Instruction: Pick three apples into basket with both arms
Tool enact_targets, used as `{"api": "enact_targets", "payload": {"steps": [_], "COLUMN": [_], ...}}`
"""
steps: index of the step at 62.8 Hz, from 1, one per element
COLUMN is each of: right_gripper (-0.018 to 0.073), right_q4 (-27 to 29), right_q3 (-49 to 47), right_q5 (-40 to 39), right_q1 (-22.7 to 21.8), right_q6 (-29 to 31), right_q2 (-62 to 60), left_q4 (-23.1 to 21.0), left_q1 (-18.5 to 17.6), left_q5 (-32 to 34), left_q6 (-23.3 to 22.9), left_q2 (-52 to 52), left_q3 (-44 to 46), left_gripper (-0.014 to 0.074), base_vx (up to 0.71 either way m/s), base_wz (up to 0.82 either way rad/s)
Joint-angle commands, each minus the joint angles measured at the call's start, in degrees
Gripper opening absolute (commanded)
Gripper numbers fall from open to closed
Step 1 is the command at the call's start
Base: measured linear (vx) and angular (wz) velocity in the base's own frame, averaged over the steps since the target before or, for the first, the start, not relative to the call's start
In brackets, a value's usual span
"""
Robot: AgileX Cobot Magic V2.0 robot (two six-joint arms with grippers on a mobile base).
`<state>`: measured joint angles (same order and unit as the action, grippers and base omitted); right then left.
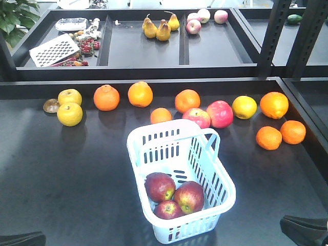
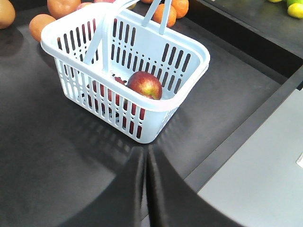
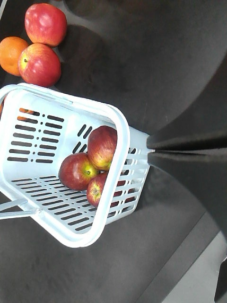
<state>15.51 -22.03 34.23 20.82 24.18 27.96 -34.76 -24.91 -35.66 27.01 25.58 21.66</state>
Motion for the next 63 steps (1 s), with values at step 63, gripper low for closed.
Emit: {"api": "enact_targets", "payload": {"steps": [63], "right_gripper": [-0.0004], "right_q4": [0.19], "right_q3": [-1.33], "right_q5": [-3.46], "right_q1": [-0.17], "right_q6": [-0.19], "right_q2": [0.14], "left_q4": [21.01], "left_q1": [-0.09], "left_q5": [25.77], "left_q6": [-24.55], "left_q2": [-0.68], "left_q3": [-18.53], "left_gripper": [-0.0006], "base_vx": [0.00], "base_wz": [0.00]}}
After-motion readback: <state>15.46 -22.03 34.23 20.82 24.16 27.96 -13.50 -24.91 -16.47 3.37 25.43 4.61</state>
